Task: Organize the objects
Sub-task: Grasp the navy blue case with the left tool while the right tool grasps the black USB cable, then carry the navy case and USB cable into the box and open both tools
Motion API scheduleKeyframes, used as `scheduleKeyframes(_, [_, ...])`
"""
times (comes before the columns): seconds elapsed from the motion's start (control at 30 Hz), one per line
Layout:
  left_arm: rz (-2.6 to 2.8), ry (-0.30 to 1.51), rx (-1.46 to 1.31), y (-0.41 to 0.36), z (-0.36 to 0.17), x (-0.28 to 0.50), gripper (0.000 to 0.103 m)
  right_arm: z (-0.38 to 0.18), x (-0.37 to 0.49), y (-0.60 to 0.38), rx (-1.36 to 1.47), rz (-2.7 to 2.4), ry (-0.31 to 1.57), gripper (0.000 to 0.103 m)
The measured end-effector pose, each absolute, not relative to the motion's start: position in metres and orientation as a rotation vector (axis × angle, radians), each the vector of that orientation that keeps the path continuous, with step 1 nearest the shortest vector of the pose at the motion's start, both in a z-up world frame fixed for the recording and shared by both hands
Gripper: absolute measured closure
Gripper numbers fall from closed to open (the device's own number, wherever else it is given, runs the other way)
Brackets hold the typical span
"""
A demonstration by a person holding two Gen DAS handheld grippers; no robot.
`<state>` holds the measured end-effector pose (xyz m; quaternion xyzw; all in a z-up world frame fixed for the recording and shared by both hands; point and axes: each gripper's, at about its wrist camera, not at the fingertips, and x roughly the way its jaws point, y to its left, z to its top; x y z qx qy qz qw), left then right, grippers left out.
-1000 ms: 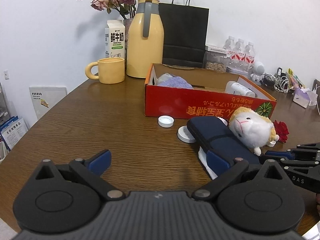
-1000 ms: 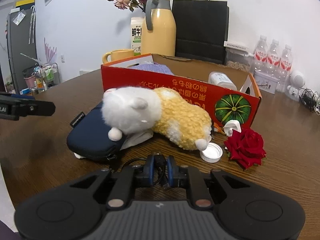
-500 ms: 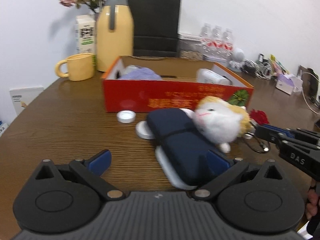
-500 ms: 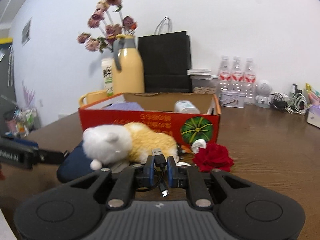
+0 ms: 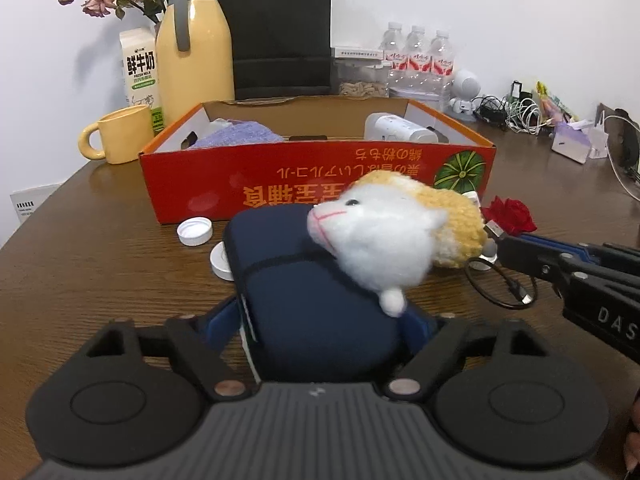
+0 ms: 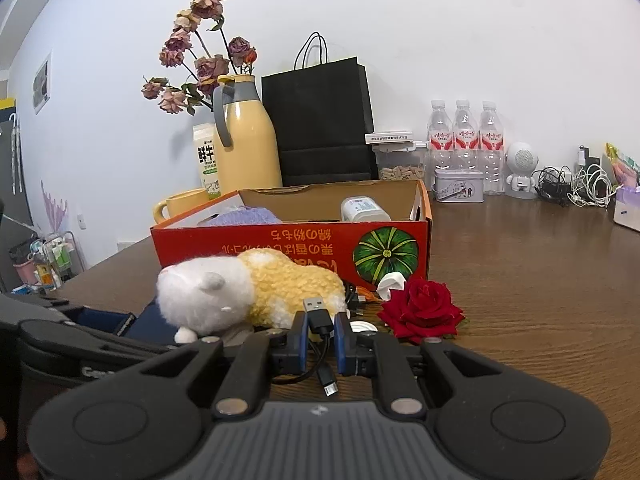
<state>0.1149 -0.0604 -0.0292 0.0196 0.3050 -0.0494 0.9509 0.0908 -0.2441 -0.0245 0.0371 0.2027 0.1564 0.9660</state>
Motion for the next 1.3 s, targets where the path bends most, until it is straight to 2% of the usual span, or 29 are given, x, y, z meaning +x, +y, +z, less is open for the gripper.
scheduleKeyframes(0.17, [-0.104, 0.586, 0.055, -0.049, -0.027, 0.102, 0.028, -0.025, 0.091, -0.246, 0.089, 0.323, 0.406, 0.091])
scheduleKeyframes(0.47, [-0.082, 0.529, 0.055, -0.019, -0.018, 0.079, 0.03, -0.026, 0.09, -0.247, 0.096, 0.322, 0.404, 0.09])
scheduleKeyframes(0.63, [-0.067, 0.558, 0.044, -0.005, -0.024, 0.079, 0.03, -0.026, 0.09, -0.247, 0.095, 0.314, 0.401, 0.091])
scheduleKeyframes(0.87, [-0.046, 0.615, 0.019, 0.002, -0.029, 0.089, 0.021, -0.026, 0.091, -0.248, 0.094, 0.305, 0.405, 0.09])
scheduleKeyframes(1.07, [-0.007, 0.656, -0.075, 0.007, -0.033, 0.112, 0.02, -0.026, 0.091, -0.248, 0.095, 0.296, 0.405, 0.09])
scheduleKeyframes(1.1, [-0.003, 0.654, -0.083, 0.008, -0.032, 0.112, 0.027, -0.026, 0.091, -0.248, 0.095, 0.296, 0.405, 0.09])
scheduleKeyframes(1.3, [0.0, 0.618, -0.109, 0.013, -0.028, 0.105, 0.037, -0.026, 0.091, -0.248, 0.093, 0.297, 0.4, 0.09])
